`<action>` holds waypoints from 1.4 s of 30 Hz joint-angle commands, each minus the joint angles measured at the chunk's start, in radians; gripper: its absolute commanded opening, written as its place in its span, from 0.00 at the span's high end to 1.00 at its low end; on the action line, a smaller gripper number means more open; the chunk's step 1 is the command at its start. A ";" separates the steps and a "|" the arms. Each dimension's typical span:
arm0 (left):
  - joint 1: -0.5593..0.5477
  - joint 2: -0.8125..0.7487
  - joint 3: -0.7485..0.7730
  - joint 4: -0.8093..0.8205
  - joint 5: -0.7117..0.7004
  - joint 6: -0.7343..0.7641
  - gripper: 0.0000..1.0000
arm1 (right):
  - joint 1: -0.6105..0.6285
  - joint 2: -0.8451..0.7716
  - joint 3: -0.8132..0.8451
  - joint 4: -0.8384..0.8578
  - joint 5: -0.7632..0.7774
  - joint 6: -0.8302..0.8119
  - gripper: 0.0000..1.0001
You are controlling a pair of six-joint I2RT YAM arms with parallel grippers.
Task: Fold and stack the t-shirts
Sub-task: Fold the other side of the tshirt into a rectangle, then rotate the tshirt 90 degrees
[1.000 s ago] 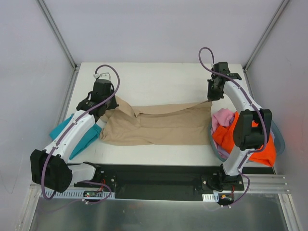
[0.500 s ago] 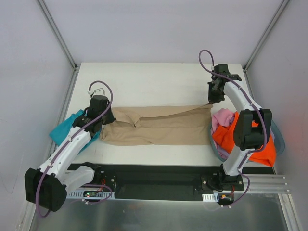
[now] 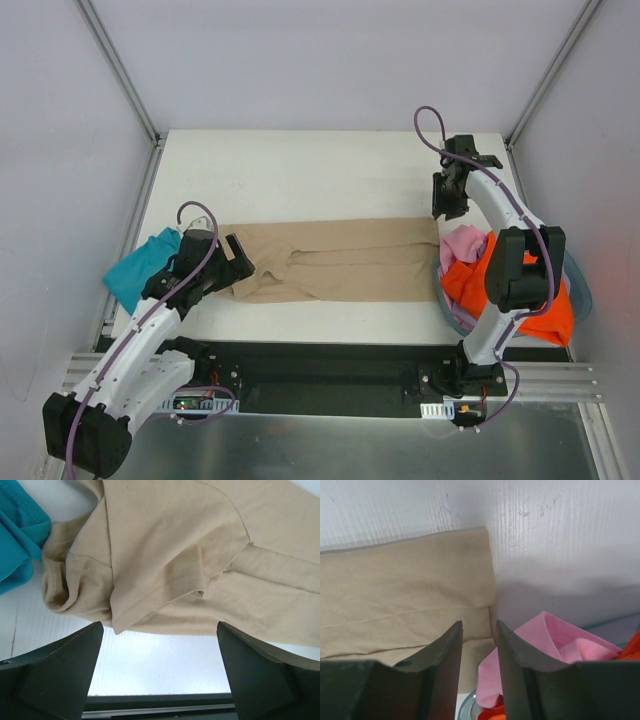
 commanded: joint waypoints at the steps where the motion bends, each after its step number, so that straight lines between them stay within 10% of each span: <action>1: -0.005 -0.025 0.093 -0.027 0.043 0.000 0.01 | -0.007 -0.018 0.027 -0.035 0.013 -0.012 0.58; 4: -0.005 0.029 0.163 -0.026 0.052 0.024 0.01 | -0.005 -0.038 0.029 -0.038 0.011 -0.008 0.36; 6: -0.005 0.075 0.205 -0.015 0.052 0.029 0.01 | -0.007 -0.052 0.032 -0.038 -0.016 -0.004 0.01; 16: -0.006 0.372 0.207 0.196 0.334 0.032 0.01 | 0.042 -0.061 0.055 -0.020 -0.283 -0.006 0.03; 42: 0.186 0.920 0.332 0.405 0.422 0.061 0.01 | 0.148 0.203 0.075 0.012 -0.357 0.022 0.03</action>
